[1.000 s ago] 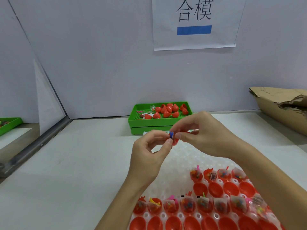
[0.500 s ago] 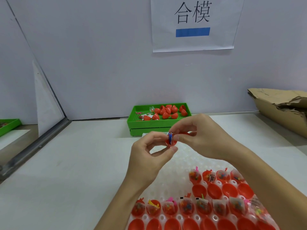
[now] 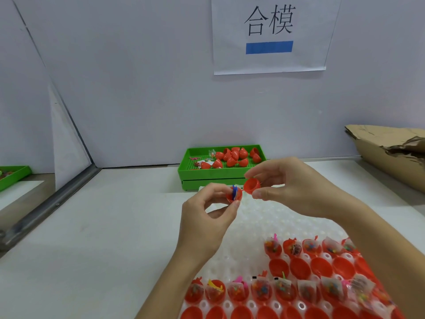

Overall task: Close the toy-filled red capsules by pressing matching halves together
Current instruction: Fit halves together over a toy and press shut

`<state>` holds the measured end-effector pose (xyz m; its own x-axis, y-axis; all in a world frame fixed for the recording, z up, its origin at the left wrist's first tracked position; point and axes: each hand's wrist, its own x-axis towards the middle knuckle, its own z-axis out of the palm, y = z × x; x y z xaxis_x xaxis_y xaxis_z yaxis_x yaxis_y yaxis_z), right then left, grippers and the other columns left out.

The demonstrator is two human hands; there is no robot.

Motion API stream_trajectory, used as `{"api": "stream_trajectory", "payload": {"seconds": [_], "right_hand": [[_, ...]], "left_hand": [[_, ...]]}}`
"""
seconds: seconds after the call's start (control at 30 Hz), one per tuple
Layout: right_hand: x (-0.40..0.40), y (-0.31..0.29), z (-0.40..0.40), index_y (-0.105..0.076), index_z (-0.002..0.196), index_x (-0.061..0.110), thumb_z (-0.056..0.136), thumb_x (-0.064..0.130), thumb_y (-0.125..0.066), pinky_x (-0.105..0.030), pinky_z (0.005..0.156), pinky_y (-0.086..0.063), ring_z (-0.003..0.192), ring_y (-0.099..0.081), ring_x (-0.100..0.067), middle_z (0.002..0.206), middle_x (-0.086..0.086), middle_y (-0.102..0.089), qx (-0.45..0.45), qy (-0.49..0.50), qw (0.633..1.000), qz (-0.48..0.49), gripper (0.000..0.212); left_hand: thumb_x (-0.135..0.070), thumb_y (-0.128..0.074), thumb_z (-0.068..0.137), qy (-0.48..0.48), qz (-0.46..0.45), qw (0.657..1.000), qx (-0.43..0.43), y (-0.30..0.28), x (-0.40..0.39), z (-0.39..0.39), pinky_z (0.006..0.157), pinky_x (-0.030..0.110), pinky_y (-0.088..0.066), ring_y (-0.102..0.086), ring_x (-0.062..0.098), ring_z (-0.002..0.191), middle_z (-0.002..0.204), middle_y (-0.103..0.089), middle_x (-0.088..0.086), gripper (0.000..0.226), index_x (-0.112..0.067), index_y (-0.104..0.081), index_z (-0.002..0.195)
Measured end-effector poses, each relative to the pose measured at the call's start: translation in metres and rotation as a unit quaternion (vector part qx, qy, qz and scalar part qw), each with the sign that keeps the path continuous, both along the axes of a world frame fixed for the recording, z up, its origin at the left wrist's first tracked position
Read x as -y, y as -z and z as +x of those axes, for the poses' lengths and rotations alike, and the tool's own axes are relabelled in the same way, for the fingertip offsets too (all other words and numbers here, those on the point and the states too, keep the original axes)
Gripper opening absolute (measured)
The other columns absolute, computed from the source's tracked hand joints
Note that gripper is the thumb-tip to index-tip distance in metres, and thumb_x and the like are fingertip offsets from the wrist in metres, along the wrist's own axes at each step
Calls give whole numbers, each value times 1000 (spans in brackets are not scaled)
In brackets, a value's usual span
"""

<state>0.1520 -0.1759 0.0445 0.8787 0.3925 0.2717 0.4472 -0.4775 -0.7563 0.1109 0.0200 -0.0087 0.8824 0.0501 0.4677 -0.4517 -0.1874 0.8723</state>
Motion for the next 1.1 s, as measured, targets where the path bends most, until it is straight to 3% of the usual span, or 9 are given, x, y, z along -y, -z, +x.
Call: {"api": "stream_trajectory", "payload": {"seconds": [0.2,0.53,0.7,0.93,1.1], "right_hand": [[-7,1,-2,-71,93,40,76,15,-85,-14,75,-55,84,-69,2,87,24,-73,46,10,999,8,33],[-11,-2,-8,-72,110,38,80,11,-81,-19,81,-57,91,-66,3,91,23,-70,69,-4,998,7,41],[-16,0,-8,-77,95,30,75,17,-84,-25,80,-59,89,-68,-3,87,20,-71,85,-8,996,18,24],[-17,4,-8,-73,99,29,79,12,-83,-24,79,-61,77,-75,-8,92,15,-75,27,-12,998,53,28],[-15,2,-8,-73,97,29,80,7,-82,-28,78,-62,80,-76,-11,93,9,-76,-3,-10,997,75,29]], "left_hand": [[-6,-76,85,-14,40,999,22,4,-1,1,75,20,-59,-69,11,90,87,-71,-11,15,-19,-73,92],[-4,-76,84,-34,75,995,59,2,-1,0,76,12,-55,-68,8,87,86,-71,-12,20,-21,-74,95],[-4,-75,85,-46,99,991,80,2,-1,-1,76,9,-53,-67,7,90,89,-71,-11,21,-21,-74,97],[-4,-78,82,-77,142,978,129,3,-3,0,80,7,-51,-65,5,91,93,-70,-8,22,-16,-74,100],[-7,-79,81,-61,85,988,115,2,-4,0,78,13,-55,-67,12,91,91,-69,-10,21,-19,-74,97]]}}
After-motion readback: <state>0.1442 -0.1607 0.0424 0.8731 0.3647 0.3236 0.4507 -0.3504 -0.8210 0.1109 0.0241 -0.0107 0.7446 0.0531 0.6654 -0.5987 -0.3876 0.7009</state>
